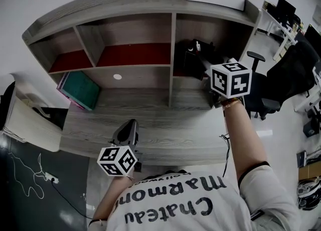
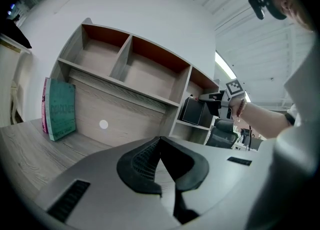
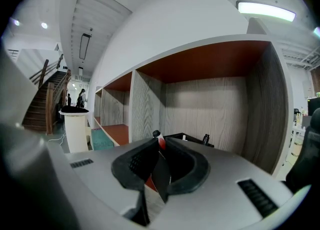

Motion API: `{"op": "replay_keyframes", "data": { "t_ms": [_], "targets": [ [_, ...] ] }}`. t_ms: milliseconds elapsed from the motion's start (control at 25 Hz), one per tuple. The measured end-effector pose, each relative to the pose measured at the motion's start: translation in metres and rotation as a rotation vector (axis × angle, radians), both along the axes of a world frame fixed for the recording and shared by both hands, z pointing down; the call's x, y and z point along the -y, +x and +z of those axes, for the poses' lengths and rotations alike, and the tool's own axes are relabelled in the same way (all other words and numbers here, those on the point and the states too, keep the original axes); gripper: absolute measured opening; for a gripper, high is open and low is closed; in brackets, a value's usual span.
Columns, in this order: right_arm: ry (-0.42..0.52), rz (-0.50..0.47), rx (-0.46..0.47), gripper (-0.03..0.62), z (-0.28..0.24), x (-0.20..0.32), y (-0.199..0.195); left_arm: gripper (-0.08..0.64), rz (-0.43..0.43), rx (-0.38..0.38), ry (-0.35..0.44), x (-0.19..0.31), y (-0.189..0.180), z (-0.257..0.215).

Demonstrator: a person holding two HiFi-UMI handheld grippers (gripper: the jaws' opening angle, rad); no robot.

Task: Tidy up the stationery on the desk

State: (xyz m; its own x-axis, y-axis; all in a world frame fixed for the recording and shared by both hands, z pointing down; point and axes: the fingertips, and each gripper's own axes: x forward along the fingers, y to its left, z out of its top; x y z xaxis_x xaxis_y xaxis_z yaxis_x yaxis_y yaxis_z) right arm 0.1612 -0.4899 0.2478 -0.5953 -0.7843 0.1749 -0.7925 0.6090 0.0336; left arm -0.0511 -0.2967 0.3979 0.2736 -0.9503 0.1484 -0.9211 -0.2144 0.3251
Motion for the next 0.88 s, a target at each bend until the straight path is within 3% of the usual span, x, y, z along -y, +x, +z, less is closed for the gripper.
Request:
{"op": "replay_keyframes", "data": {
  "t_ms": [360, 880],
  "targets": [
    [0.018, 0.016, 0.036, 0.063, -0.011, -0.009, 0.01, 0.015, 0.028, 0.021, 0.009, 0.0, 0.005, -0.006],
    [0.026, 0.098, 0.267, 0.021, -0.017, -0.084, 0.042, 0.015, 0.095, 0.011, 0.083, -0.009, 0.009, -0.044]
  ]
}}
